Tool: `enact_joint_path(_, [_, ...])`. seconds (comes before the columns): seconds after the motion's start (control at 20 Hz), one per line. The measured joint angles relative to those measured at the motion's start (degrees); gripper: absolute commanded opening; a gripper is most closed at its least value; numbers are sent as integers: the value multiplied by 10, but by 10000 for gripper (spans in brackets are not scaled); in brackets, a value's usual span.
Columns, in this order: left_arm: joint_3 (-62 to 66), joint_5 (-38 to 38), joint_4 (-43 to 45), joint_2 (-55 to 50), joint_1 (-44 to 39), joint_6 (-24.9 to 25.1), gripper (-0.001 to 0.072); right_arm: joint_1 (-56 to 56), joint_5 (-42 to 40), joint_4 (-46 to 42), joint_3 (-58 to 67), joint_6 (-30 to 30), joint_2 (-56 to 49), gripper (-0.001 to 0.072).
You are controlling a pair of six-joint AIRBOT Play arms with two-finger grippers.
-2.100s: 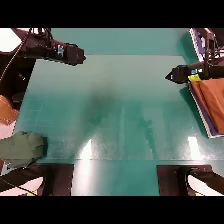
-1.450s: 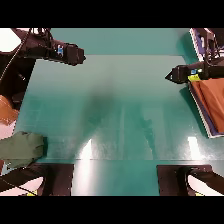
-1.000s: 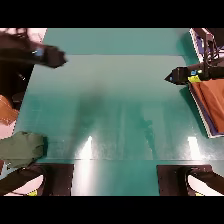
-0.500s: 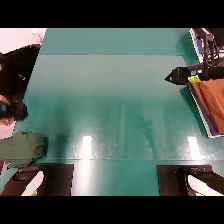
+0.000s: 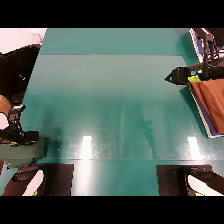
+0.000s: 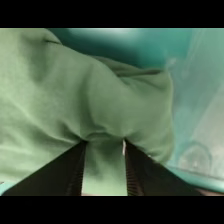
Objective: Fold the shirts.
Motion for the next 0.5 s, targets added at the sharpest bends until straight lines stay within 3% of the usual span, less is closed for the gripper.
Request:
enact_joint_path(0.2, [-12,5,3,0,2,-14,288,0,0,0,0,0,0,20])
enact_joint_path(0.25, [-13,5,4,0,2,-15,183,0,0,0,0,0,0,21])
enact_joint_path(0.3, [-14,7,3,0,2,-16,32,0,0,0,0,0,0,21])
enact_joint_path(0.5, [3,14,4,0,2,-18,25,0,0,0,1,0,0,20])
